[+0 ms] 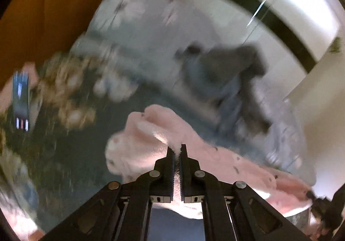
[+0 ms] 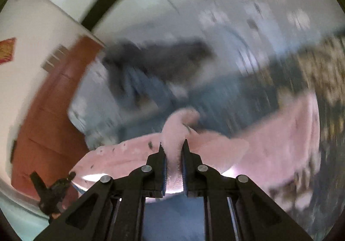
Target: Fold clothes
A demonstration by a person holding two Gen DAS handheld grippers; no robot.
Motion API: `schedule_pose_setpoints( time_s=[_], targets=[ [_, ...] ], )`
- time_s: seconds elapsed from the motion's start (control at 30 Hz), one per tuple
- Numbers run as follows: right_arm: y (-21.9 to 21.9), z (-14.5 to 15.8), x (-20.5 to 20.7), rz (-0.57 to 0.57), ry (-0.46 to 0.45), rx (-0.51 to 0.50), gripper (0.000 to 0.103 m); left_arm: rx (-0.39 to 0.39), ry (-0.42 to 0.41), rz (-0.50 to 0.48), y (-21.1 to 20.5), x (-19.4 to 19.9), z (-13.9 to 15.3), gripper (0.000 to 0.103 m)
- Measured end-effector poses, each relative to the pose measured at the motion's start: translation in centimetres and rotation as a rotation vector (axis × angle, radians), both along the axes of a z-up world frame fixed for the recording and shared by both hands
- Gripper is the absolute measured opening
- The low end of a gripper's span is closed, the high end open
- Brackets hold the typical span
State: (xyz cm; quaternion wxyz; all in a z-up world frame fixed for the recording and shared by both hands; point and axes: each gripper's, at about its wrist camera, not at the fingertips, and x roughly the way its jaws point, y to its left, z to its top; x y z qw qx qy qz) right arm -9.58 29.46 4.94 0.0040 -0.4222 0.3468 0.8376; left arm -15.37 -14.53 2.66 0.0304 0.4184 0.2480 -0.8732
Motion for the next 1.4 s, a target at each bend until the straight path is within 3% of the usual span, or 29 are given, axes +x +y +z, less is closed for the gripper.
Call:
schedule_pose_setpoints(
  time_s=[0.1, 0.17, 0.3, 0.53, 0.63, 0.7, 0.77, 0.93, 0.97, 1.03, 1.17, 1.4],
  targets=[
    [0.1, -6.5, 2.9, -0.006, -0.136, -0.072, 0.011, 0.02, -0.127, 0.03, -0.6, 2.0, -5.3, 0.004],
    [-0.1, -9.5, 4.8, -0.003, -0.199, -0.1, 0.011, 0.018, -0.159, 0.036, -1.0, 2.9, -6.7, 0.004],
    [-0.7, -12.6, 6.4, 0.01, -0.279, -0.088, 0.011, 0.003, -0.214, 0.017, -0.8, 3.5, -7.8, 0.004],
    [-0.4, -11.1, 6.1, 0.035, -0.264, -0.036, 0.014, 0.019, -0.201, -0.016, -1.2, 3.5, -7.5, 0.012],
    [-0.4, -10.0, 5.6, 0.054, -0.259, 0.018, 0.022, 0.017, -0.195, -0.015, -2.2, 3.7, -6.7, 0.024],
    [0.0, -9.5, 5.4, 0.056, -0.255, 0.048, 0.026, 0.04, -0.181, 0.003, -3.3, 3.9, -6.2, 0.043],
    [0.4, -9.2, 5.0, 0.057, -0.251, 0.07, 0.029, 0.038, -0.177, 0.024, -4.3, 3.3, -6.3, 0.051],
    [0.8, -10.0, 1.1, 0.087, -0.277, 0.089, 0.03, 0.013, -0.224, 0.055, -6.3, 0.1, -8.0, 0.054],
    [0.8, -10.3, 0.0, 0.097, -0.276, 0.083, 0.035, 0.008, -0.233, 0.061, -6.7, -0.6, -8.4, 0.054],
    [0.6, -11.1, -1.9, 0.107, -0.281, 0.068, 0.045, 0.049, -0.262, 0.078, -7.4, -2.2, -9.9, 0.054],
    [0.1, -12.5, -6.0, 0.131, -0.283, 0.065, 0.045, 0.169, -0.327, 0.134, -8.4, -5.5, -13.0, 0.054],
    [0.5, -16.8, -9.9, 0.095, -0.361, 0.0, 0.045, 0.168, -0.348, 0.069, -6.9, -7.8, -14.4, 0.054]
  ],
)
